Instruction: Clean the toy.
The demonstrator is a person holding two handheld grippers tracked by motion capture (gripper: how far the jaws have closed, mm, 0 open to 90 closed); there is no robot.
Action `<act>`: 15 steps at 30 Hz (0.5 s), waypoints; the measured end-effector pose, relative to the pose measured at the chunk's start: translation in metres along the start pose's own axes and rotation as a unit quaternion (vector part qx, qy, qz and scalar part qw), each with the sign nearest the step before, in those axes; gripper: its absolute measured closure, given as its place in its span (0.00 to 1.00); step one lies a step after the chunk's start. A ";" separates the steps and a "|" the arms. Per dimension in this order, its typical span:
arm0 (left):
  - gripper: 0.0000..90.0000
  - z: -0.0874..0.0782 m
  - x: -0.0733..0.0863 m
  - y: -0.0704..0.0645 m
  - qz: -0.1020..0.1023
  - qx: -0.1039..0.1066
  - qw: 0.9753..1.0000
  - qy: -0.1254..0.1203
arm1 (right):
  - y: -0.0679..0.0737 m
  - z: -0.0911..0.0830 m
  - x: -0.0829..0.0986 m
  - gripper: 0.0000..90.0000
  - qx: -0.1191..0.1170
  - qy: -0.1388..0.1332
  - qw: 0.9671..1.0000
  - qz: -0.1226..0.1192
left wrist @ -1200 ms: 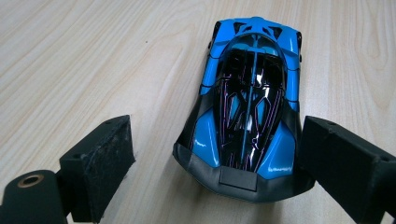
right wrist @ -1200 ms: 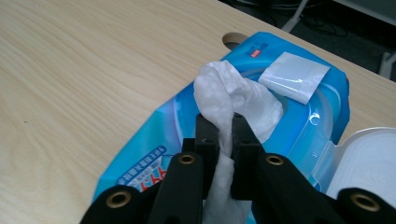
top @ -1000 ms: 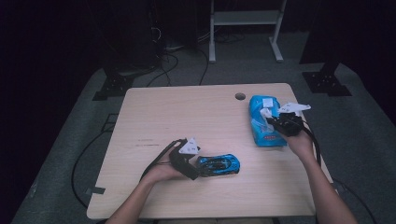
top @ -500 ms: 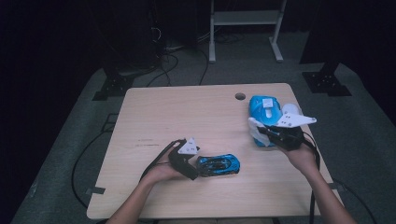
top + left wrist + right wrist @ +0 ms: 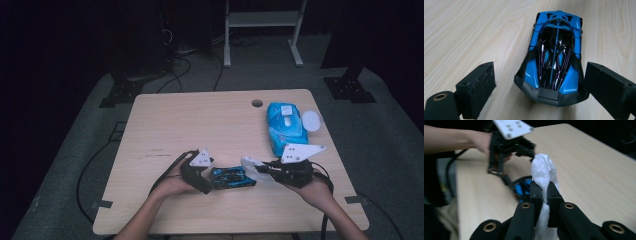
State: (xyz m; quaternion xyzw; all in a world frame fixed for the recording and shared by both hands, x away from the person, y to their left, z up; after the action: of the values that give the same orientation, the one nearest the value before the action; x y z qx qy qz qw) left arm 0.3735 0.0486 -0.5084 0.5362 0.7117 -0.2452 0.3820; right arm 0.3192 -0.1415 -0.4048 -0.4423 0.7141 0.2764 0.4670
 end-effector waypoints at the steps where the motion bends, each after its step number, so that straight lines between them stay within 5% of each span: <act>1: 0.11 0.000 0.000 0.000 0.000 0.000 1.000 0.000 | 0.004 0.001 0.000 0.95 -0.010 0.002 1.000 0.003; 5: 0.10 0.002 0.000 -0.003 0.004 0.002 1.000 0.002 | 0.011 0.010 0.007 0.95 -0.034 0.027 0.999 0.009; 9: 0.10 0.006 0.005 -0.006 0.009 0.005 1.000 0.019 | 0.004 0.026 0.023 0.95 -0.045 0.065 0.996 0.028; 13: 0.11 0.009 0.007 -0.007 0.010 0.013 1.000 0.026 | -0.013 0.044 0.036 0.95 -0.029 0.091 0.995 0.040; 15: 0.11 0.009 0.008 -0.007 0.011 0.016 0.999 0.032 | -0.018 0.051 0.039 0.95 -0.010 0.100 0.995 0.027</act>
State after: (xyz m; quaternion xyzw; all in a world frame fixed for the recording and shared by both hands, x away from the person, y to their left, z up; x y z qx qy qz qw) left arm 0.3687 0.0446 -0.5205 0.5574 0.7138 -0.2346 0.3532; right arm 0.3504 -0.1234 -0.4604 -0.4530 0.7662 0.2505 0.3808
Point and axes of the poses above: each handheld gripper's, and its own axes: z roughly forward along the jaws, x roughly out of its underside, y roughly to its left, the point moved 8 cm from there along z, roughly forward along the jaws, and after that the axes turned 5 degrees about -y, right-handed, at the moved point
